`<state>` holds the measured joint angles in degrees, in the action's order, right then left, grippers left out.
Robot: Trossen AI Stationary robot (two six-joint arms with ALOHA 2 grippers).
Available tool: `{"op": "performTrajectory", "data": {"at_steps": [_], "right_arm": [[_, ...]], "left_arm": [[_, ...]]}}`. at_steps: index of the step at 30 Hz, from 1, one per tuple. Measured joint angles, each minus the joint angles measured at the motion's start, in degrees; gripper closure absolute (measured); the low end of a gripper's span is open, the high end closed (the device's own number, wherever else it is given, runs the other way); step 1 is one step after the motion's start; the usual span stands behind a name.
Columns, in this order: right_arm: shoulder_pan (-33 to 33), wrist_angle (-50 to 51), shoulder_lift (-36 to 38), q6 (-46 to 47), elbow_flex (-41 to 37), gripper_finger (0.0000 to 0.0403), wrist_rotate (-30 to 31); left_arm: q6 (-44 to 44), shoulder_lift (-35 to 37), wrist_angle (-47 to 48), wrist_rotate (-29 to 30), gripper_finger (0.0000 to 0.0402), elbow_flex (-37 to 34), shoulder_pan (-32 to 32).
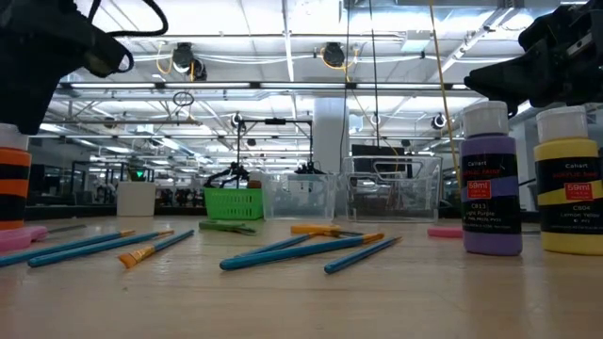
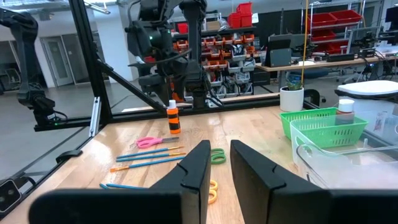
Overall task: Pick & Place Paint Supplies
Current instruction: Put the orange paint bottle into the green bin
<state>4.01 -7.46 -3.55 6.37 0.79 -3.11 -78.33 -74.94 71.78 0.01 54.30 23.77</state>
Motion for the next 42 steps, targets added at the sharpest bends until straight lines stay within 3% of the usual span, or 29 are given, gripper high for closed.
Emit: {"op": "performTrajectory", "data": {"at_steps": [5, 16, 21, 25, 35, 42], "right_arm": [[0.0, 0.0, 0.0, 0.0, 0.0, 0.0348, 0.0], [0.0, 0.0, 0.0, 0.0, 0.0, 0.0348, 0.0], [0.0, 0.0, 0.0, 0.0, 0.0, 0.0348, 0.0], [0.0, 0.0, 0.0, 0.0, 0.0, 0.0348, 0.0], [0.0, 0.0, 0.0, 0.0, 0.0, 0.0348, 0.0], [0.0, 0.0, 0.0, 0.0, 0.0, 0.0348, 0.0]], "left_arm": [[-0.3, -0.5, 0.0, 0.0, 0.0126, 0.0, 0.0], [-1.1, -0.5, -0.1, -1.4, 0.0254, 0.0, 0.0], [-0.2, -0.4, -0.1, -1.4, 0.0278, 0.0, 0.0], [-0.2, -0.4, -0.2, -1.5, 0.0266, 0.0, 0.0], [-1.2, -0.5, -0.3, -1.5, 0.0171, 0.0, 0.5], [-0.9, -0.5, -0.1, -1.5, 0.0161, 0.0, 2.6]]}}
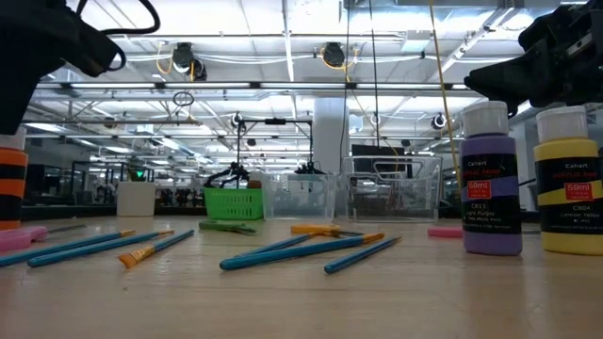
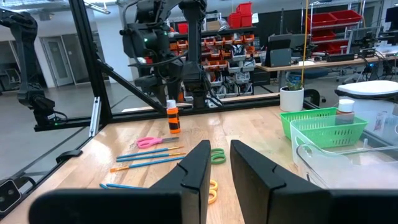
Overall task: Pick & Place Paint Supplies
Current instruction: Put the orange paint bottle into the green bin
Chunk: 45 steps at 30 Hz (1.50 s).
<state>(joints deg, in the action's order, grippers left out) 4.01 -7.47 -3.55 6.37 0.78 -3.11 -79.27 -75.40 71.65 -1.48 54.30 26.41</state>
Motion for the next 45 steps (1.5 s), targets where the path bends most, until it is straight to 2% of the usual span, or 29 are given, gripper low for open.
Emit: {"op": "performTrajectory", "data": {"at_steps": [14, 31, 35, 40, 45], "right_arm": [[0.0, 0.0, 0.0, 0.0, 0.0, 0.0348, 0.0], [0.0, 0.0, 0.0, 0.0, 0.0, 0.0348, 0.0], [0.0, 0.0, 0.0, 0.0, 0.0, 0.0348, 0.0], [0.0, 0.0, 0.0, 0.0, 0.0, 0.0348, 0.0], [0.0, 0.0, 0.0, 0.0, 0.0, 0.0348, 0.0]], "left_arm": [[0.0, 0.0, 0.6, 3.0, 0.0161, 0.0, 0.4], [-0.4, 0.0, -0.2, 1.5, 0.0163, -2.0, 0.3], [-0.4, 0.0, -1.8, 0.6, 0.0198, -2.0, 0.3], [0.9, 0.0, -2.9, 1.7, 0.0284, -1.9, 0.3], [7.4, 0.5, -6.5, 6.2, 0.0287, -1.4, -1.3]]}}
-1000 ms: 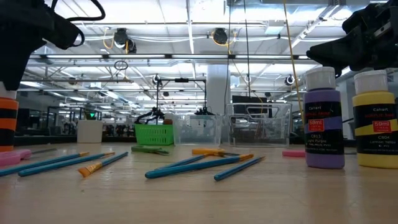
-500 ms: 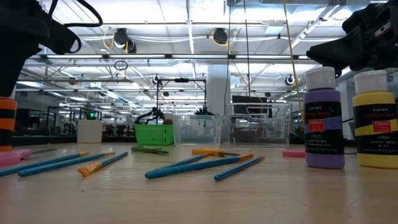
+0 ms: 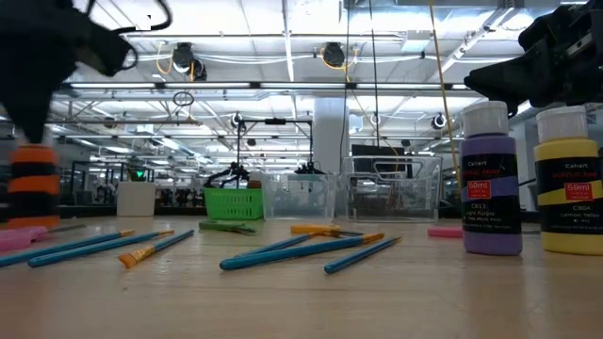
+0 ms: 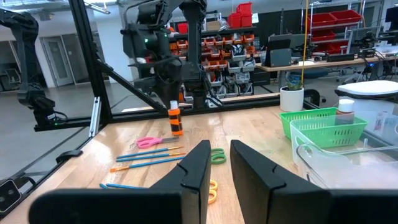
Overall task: Pick & Place Paint Supplies
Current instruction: Put the orange paint bottle into the green bin
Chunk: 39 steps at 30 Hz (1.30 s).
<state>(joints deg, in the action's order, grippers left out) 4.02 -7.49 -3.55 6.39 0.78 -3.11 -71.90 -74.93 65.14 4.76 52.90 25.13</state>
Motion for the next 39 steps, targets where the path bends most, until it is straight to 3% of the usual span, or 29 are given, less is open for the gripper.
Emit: {"op": "performTrajectory", "data": {"at_steps": [5, 10, 19, 24, 29, 34, 39], "right_arm": [[0.0, 0.0, 0.0, 0.0, 0.0, 0.0348, 0.0], [0.0, 0.0, 0.0, 0.0, 0.0, 0.0348, 0.0], [0.0, 0.0, 0.0, 0.0, 0.0, 0.0348, 0.0], [0.0, 0.0, 0.0, 0.0, 0.0, 0.0348, 0.0], [0.0, 0.0, 0.0, 0.0, 0.0, 0.0348, 0.0], [0.0, 0.0, 0.0, 0.0, 0.0, 0.0348, 0.0], [0.0, 0.0, 0.0, 0.0, 0.0, 0.0348, 0.0]], "left_arm": [[10.9, 0.0, -1.4, 5.4, 0.0287, 3.6, -5.0], [25.0, 0.0, 0.5, 9.1, 0.0287, 12.4, -12.3], [49.8, -0.3, 0.5, 12.4, 0.0287, 26.7, -35.9], [61.6, -4.7, -7.8, 6.4, 0.0287, 27.7, -51.3], [71.0, -13.9, -12.5, -1.0, 0.0287, 29.2, -61.7], [74.1, -23.6, -10.8, -1.2, 0.0287, 35.7, -67.5], [76.1, -30.3, -9.4, -1.3, 0.0287, 39.8, -69.2]]}}
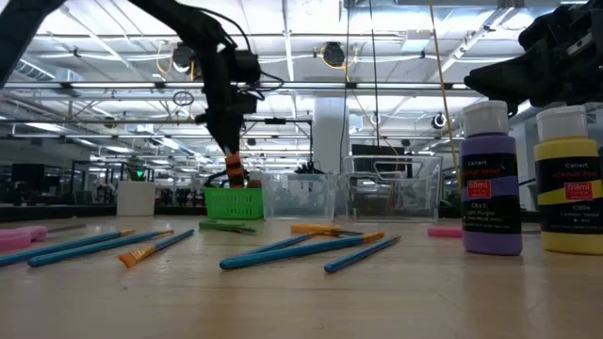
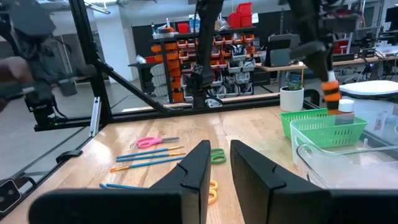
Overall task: Pick & Place Paint Supplies
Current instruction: Put the orange paint bottle into the green bin
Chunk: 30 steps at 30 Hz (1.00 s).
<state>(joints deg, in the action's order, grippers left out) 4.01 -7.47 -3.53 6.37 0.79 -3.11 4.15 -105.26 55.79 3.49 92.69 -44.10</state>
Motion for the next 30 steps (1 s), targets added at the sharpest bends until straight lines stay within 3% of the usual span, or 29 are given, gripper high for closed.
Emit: {"op": "performTrajectory", "data": {"at_steps": [17, 25, 30], "right_arm": [[0.0, 0.0, 0.0, 0.0, 0.0, 0.0348, 0.0], [0.0, 0.0, 0.0, 0.0, 0.0, 0.0348, 0.0], [0.0, 0.0, 0.0, 0.0, 0.0, 0.0348, 0.0]], "left_arm": [[0.1, -7.5, 1.0, 2.3, 0.0284, 0.3, 1.1], [1.6, -7.2, 1.0, 2.6, 0.0157, 0.3, 2.9], [1.4, -5.6, 1.0, 2.6, 0.0111, 0.3, 3.8]]}}
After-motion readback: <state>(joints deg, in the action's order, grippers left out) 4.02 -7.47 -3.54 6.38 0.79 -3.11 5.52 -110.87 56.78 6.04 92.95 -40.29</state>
